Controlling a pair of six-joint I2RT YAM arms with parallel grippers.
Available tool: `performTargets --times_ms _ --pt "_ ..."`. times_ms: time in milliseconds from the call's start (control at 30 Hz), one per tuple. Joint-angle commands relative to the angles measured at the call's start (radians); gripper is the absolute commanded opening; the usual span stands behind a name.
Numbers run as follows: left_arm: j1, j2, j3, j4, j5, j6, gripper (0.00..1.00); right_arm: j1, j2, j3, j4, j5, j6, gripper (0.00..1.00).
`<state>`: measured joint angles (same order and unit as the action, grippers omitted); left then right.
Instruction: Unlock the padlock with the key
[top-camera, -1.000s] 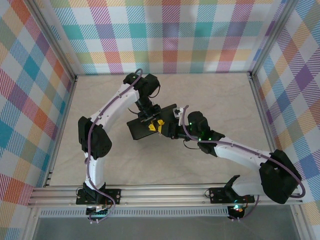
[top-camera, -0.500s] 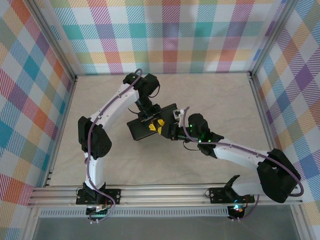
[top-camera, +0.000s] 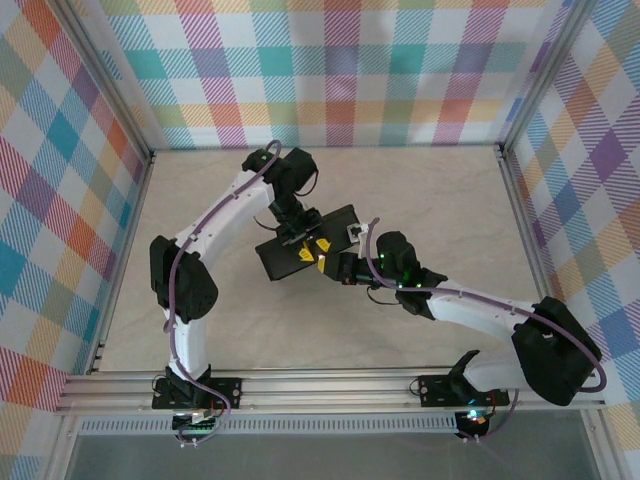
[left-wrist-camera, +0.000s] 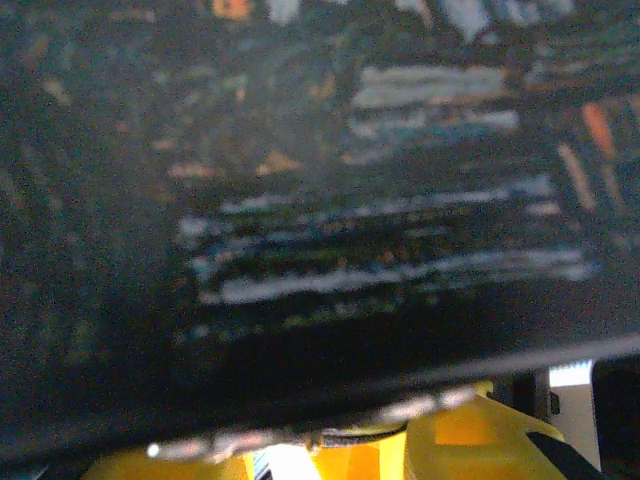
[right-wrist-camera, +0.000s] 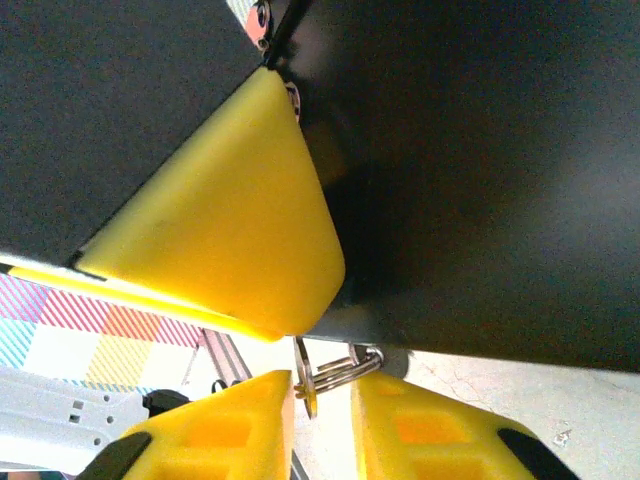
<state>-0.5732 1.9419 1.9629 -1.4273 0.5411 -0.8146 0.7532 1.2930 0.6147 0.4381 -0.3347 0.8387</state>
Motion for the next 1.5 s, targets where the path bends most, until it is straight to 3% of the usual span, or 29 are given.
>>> performTargets --times_ms 0,100,400,700,1133,1233,1467 --pt "0.009 -0.066 -0.004 0.016 0.055 0.0 0.16 0.006 0.011 0.005 0.041 0.026 0.012 0.26" --pt "0.009 -0.071 -0.009 0.018 0.057 -0.003 0.16 0.006 0.015 0.017 0.037 0.033 0.005 0.26" --pt "0.009 -0.09 -0.04 0.039 0.06 -0.009 0.18 0.006 0.01 0.008 0.081 0.046 -0.003 0.08" --pt "0.009 -0.116 -0.06 0.075 0.046 -0.024 0.38 0.006 0.019 0.034 0.123 0.019 0.006 0.07" --pt "0.018 -0.145 -0.069 0.091 0.034 -0.016 0.47 0.006 0.037 0.022 0.137 0.037 0.027 0.07" --pt "0.036 -0.147 -0.022 0.077 -0.004 0.011 0.47 0.006 0.032 0.026 0.119 0.05 0.031 0.09" --pt "0.136 -0.189 0.041 0.105 -0.211 0.164 0.47 0.005 0.031 0.051 0.057 0.063 0.018 0.12"
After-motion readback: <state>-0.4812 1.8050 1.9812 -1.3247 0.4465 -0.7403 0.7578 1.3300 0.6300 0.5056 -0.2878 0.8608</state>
